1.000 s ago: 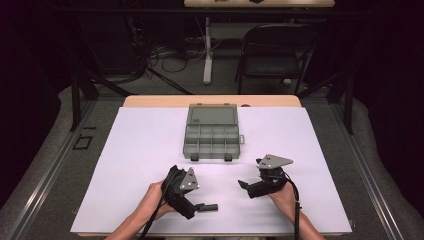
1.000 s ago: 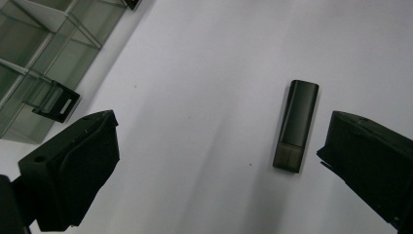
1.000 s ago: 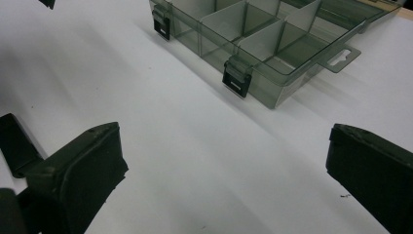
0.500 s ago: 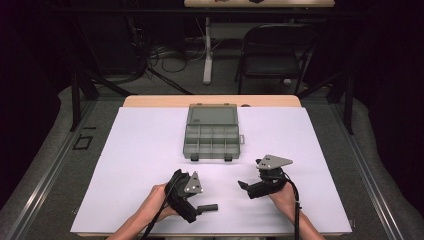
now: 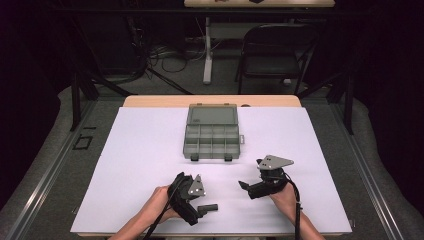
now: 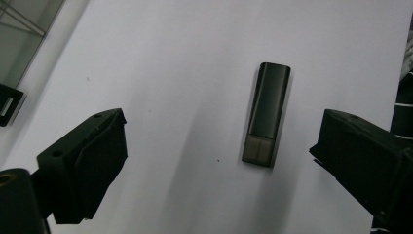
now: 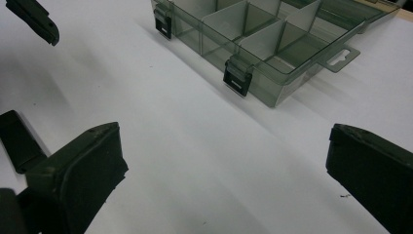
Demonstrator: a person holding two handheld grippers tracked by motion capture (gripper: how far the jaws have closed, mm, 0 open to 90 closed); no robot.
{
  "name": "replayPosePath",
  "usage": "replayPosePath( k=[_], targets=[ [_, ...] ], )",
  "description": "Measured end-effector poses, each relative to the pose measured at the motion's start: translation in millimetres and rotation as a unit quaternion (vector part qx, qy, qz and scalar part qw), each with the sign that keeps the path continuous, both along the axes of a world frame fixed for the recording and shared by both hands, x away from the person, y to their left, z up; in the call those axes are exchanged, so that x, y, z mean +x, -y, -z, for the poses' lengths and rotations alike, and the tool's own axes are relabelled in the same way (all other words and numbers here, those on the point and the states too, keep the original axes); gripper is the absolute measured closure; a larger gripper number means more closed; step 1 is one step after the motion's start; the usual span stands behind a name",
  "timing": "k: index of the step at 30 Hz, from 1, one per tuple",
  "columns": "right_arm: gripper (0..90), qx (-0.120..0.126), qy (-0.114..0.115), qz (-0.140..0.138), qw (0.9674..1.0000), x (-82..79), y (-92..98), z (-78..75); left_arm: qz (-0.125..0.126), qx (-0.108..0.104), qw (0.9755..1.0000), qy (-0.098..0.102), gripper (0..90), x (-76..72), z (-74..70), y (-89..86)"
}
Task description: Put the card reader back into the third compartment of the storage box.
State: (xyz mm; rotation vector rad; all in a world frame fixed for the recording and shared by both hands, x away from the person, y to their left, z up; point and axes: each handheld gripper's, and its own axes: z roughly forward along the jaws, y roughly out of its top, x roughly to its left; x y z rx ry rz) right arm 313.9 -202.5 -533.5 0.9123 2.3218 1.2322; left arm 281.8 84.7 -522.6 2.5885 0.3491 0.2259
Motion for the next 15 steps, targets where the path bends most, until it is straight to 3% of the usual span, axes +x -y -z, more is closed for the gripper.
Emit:
replayPosePath(
  k=[15],
  targets=[
    [0.0,-0.003,0.002,0.002,1.0,-1.2,0.1,-0.9,0.006,0.011,0.9999,-0.008,12.4,-0.4,1.1,2.3]
  ],
)
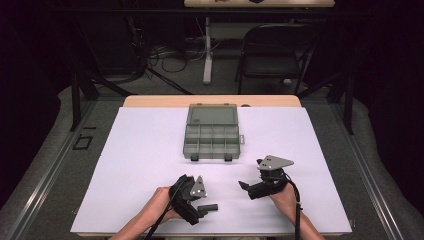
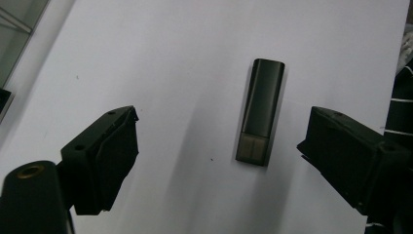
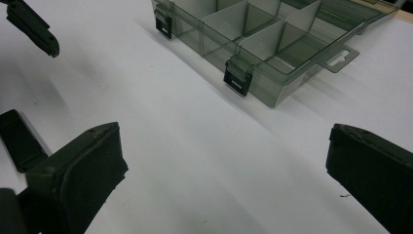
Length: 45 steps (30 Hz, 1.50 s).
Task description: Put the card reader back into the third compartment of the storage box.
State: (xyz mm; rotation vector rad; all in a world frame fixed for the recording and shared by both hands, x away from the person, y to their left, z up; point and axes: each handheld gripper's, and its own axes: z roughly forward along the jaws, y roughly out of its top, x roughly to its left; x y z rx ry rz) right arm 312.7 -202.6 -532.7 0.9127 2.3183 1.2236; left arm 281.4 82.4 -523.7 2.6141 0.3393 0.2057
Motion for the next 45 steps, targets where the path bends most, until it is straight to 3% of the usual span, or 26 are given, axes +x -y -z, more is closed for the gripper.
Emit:
replayPosePath(
  k=[13,19,32,45],
  targets=[
    [0.0,0.003,0.001,0.005,1.0,0.0,1.4,-0.6,0.008,0.032,0.9994,-0.011,20.6,-0.5,2.3,5.6],
    [0.0,0.004,0.015,0.009,0.9998,-1.7,2.0,-3.4,0.012,0.046,0.9986,-0.021,30.2,-0.6,3.6,8.9],
    [0.0,-0.002,0.013,0.007,0.9999,-0.5,0.8,-1.4,0.026,0.076,0.9952,-0.056,55.0,2.8,3.2,14.1],
    [0.0,-0.01,0.015,0.005,0.9998,0.1,0.0,-0.9,0.028,0.09,0.9923,-0.08,66.0,8.0,4.3,20.9]
  ],
)
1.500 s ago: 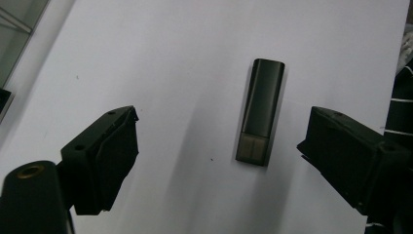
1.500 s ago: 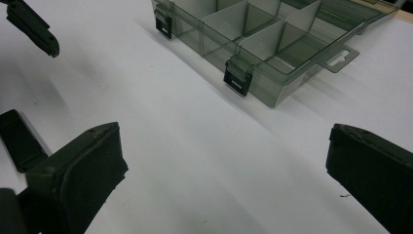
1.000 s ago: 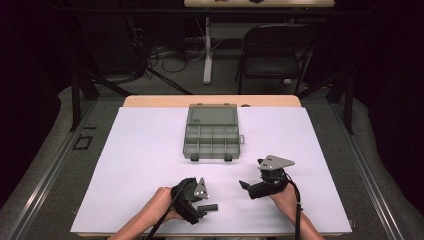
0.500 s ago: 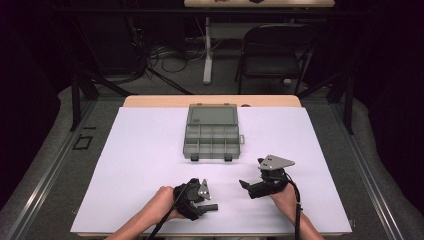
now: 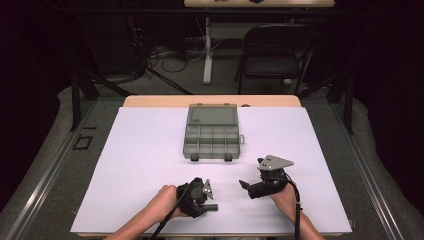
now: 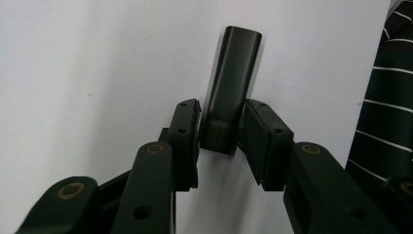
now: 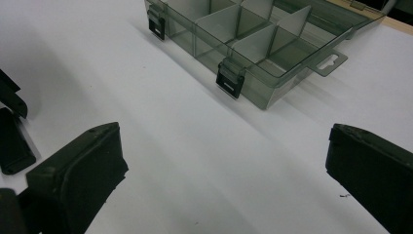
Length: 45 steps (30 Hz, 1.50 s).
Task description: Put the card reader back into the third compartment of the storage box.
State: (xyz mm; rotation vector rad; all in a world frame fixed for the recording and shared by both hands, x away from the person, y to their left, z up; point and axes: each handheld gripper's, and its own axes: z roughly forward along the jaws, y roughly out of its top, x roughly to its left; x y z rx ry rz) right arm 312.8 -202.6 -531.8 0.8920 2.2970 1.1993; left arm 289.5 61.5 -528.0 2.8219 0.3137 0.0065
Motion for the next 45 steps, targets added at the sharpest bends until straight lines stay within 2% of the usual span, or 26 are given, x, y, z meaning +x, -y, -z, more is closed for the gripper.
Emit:
replayPosePath(
  k=[10,14,17,20,23,24,27,31,32,36,43,45],
  targets=[
    [0.0,-0.002,-0.003,-0.001,1.0,0.8,-0.1,1.2,0.024,0.041,0.9988,-0.009,66.8,4.8,-1.9,11.0],
    [0.0,-0.004,-0.007,0.0,1.0,1.5,0.4,1.8,0.034,0.062,0.9974,-0.015,68.2,7.0,-3.3,15.8],
    [0.0,-0.003,-0.009,-0.001,1.0,1.3,-0.1,2.2,0.031,0.067,0.9971,-0.015,72.6,7.9,-3.4,17.8],
    [0.0,-0.003,-0.009,-0.001,1.0,1.3,-0.1,2.3,0.033,0.067,0.9971,-0.018,73.0,8.3,-3.7,17.6],
    [0.0,-0.003,-0.01,-0.002,0.9999,1.4,-0.1,2.7,0.035,0.06,0.9974,-0.02,73.1,9.1,-3.9,15.7],
    [0.0,-0.004,-0.009,-0.002,0.9999,1.4,-0.1,2.7,0.034,0.057,0.9977,-0.015,73.1,8.8,-3.6,14.9],
    [0.0,-0.002,-0.01,0.0,0.9999,1.2,0.0,2.7,0.033,0.048,0.9981,-0.022,73.2,9.4,-3.7,12.2],
    [0.0,-0.002,-0.009,0.0,1.0,1.3,0.5,2.6,0.023,0.04,0.9989,-0.01,73.2,9.5,-4.1,7.4],
    [0.0,-0.002,-0.009,0.001,1.0,1.3,0.5,2.6,0.024,0.037,0.999,-0.012,73.2,10.4,-4.7,5.7],
    [0.0,-0.002,-0.01,0.0,0.9999,1.5,0.3,2.9,0.013,0.016,0.9998,-0.005,73.2,9.1,-6.1,-0.3],
    [0.0,-0.002,-0.01,0.0,1.0,1.8,0.1,3.5,0.004,-0.018,0.9998,-0.009,73.1,8.7,-5.8,-8.6],
    [0.0,-0.002,-0.011,0.0,0.9999,2.1,0.3,4.0,0.001,-0.024,0.9997,-0.005,73.1,8.6,-5.5,-10.3]
  ],
)
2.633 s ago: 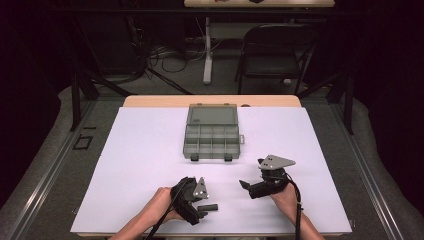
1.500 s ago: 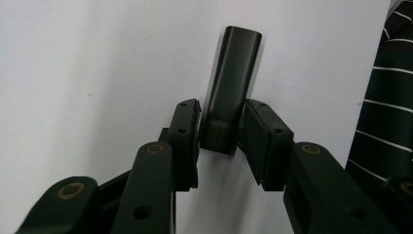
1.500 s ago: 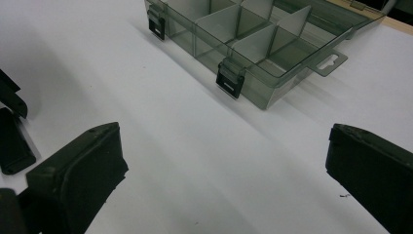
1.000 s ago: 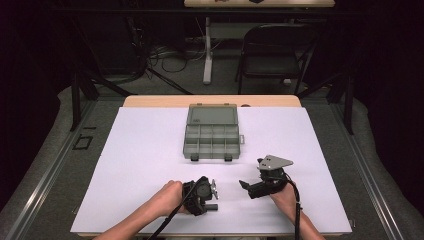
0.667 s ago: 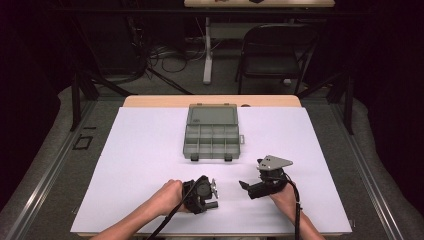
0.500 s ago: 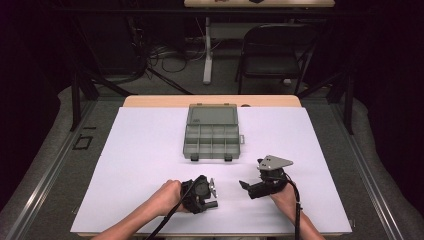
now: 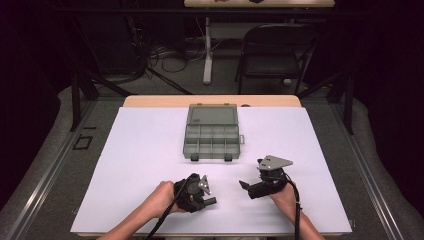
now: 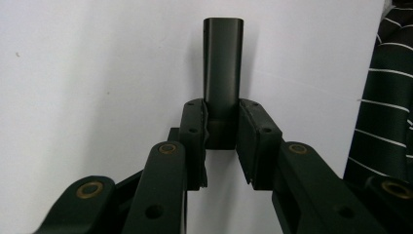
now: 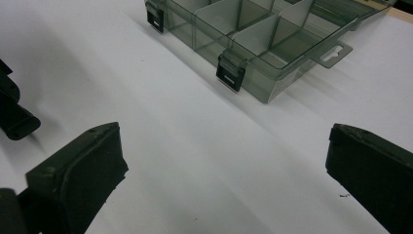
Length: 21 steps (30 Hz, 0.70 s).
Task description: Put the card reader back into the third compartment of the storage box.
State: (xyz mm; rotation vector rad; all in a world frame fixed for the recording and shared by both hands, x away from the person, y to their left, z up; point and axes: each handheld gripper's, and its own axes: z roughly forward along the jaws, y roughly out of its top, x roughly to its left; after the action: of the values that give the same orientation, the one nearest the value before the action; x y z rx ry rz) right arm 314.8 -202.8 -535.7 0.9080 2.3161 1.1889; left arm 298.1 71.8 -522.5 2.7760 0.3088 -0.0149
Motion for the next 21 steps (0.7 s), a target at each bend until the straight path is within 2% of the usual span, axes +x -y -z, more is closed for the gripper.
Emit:
replayPosePath(
  k=[8,21],
  targets=[
    [0.0,0.001,0.0,-0.001,1.0,0.0,-0.5,-0.1,-0.004,-0.037,0.9991,0.018,73.0,-0.4,-3.2,-3.6],
    [0.0,0.002,0.0,-0.001,1.0,-0.4,0.0,-0.2,-0.018,-0.06,0.9975,0.031,73.1,2.0,-3.5,-8.7]
  ],
)
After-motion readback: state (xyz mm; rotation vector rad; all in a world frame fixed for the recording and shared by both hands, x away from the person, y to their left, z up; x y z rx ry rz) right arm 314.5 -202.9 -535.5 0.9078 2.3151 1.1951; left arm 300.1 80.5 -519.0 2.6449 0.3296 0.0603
